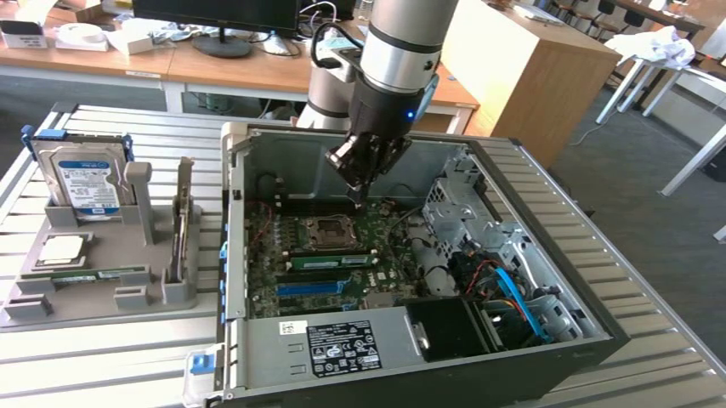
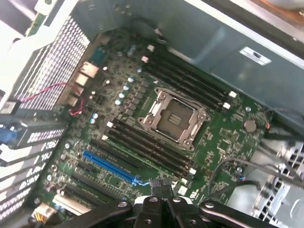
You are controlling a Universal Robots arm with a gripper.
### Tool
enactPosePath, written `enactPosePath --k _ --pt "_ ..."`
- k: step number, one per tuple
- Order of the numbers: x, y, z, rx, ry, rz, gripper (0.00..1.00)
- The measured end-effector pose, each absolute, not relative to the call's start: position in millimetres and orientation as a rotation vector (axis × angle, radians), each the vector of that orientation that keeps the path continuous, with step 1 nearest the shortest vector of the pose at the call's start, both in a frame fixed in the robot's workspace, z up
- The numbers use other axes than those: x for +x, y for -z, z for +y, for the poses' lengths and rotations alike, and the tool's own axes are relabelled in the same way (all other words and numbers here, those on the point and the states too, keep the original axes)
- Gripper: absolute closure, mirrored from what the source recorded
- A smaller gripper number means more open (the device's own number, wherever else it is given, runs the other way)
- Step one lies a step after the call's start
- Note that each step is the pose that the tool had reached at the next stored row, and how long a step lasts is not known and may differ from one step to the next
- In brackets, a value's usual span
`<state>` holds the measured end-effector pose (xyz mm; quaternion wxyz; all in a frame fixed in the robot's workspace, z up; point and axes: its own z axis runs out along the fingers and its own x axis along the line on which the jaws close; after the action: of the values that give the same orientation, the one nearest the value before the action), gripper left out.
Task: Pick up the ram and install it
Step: 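Press down the ram until it locks into place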
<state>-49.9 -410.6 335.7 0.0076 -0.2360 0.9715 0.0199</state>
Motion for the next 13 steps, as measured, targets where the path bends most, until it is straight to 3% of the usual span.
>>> enactPosePath --k 13 --pt "-49.9 -334.8 -410.7 -0.411 -0.059 3.094 0.9"
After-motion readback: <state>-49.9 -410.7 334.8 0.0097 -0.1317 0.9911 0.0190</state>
